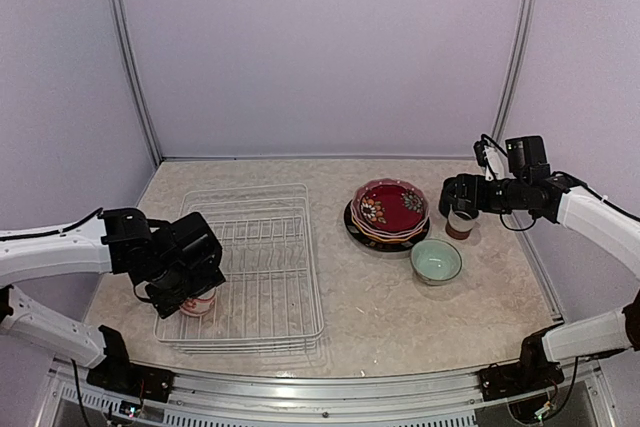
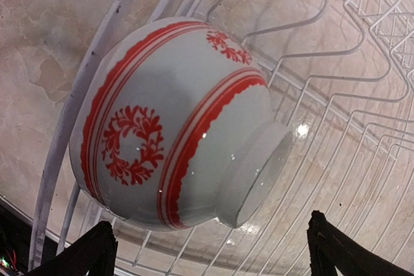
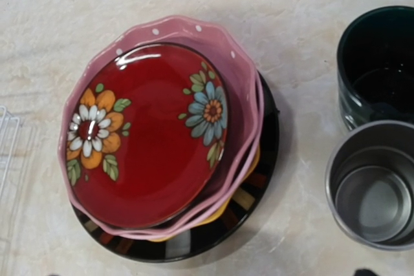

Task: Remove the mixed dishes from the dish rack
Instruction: Grab the bowl from the dish rack.

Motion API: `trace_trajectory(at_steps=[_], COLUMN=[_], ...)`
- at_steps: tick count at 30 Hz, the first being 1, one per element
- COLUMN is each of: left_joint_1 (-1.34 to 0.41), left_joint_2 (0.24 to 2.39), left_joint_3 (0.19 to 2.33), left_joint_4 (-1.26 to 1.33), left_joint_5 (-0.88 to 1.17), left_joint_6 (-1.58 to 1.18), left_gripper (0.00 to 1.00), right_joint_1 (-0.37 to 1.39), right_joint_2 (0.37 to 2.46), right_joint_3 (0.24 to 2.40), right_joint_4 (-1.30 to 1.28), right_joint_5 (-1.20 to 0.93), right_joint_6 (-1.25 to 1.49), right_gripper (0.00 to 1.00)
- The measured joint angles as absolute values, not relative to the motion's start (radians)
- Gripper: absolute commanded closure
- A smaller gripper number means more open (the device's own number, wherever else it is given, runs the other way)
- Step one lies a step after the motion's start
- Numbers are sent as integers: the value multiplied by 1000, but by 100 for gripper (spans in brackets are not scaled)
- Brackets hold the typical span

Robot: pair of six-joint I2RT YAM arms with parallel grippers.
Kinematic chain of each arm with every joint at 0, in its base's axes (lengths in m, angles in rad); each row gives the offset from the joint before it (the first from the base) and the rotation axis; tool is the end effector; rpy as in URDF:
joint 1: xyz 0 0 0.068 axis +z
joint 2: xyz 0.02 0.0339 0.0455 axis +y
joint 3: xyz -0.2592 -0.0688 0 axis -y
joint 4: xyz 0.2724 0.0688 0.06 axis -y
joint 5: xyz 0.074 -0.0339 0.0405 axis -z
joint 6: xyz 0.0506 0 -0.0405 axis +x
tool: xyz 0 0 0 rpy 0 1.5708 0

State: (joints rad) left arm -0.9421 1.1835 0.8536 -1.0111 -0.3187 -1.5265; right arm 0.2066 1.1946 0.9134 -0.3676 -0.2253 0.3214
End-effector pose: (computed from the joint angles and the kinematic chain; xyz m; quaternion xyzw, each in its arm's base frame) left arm 0.1464 -0.1743 0.2032 -0.3000 0.9340 -0.0548 0.1862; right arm 0.2927 0.0729 0.2621 0.0011 0.8913 0.2125 0.4004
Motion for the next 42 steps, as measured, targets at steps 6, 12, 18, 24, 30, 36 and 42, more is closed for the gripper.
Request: trace_trajectory(at_steps=[6,12,18,24,30,36,42], left_joint_1=[-1026,-1034,-1034,-1033,-1033,-1033,-1033], left_joint_2=[1260,1299,1257,1203,1181,1188,1217], left_joint_3=[868,875,826,751,690,685,672], left_joint_4=[-1047,-1078,-1037,-971,-884,-859,-843], left_joint_5=[-378,-434,-496,-541,-586,-611,-633], left_joint_6=[-1653,-1748,-1776,-1773,-1742,-1723,-1744], left_gripper=[1,3,6,6,2,2,12], right_joint_1=[207,207,207,207,207,207,207], right_joint_2=[1195,1195,1195,1195,1195,1206,1208], right_joint_3=[913,908,904,904,904,904,904], right_joint_4=[-363,-357,-354,-354,-354,-353,-353], right_joint_5=[-231,-231,-231,-232,-232,-233,-235], right_joint_6=[321,321,318,317,315,315,315], right_gripper=[4,4,4,4,4,4,5])
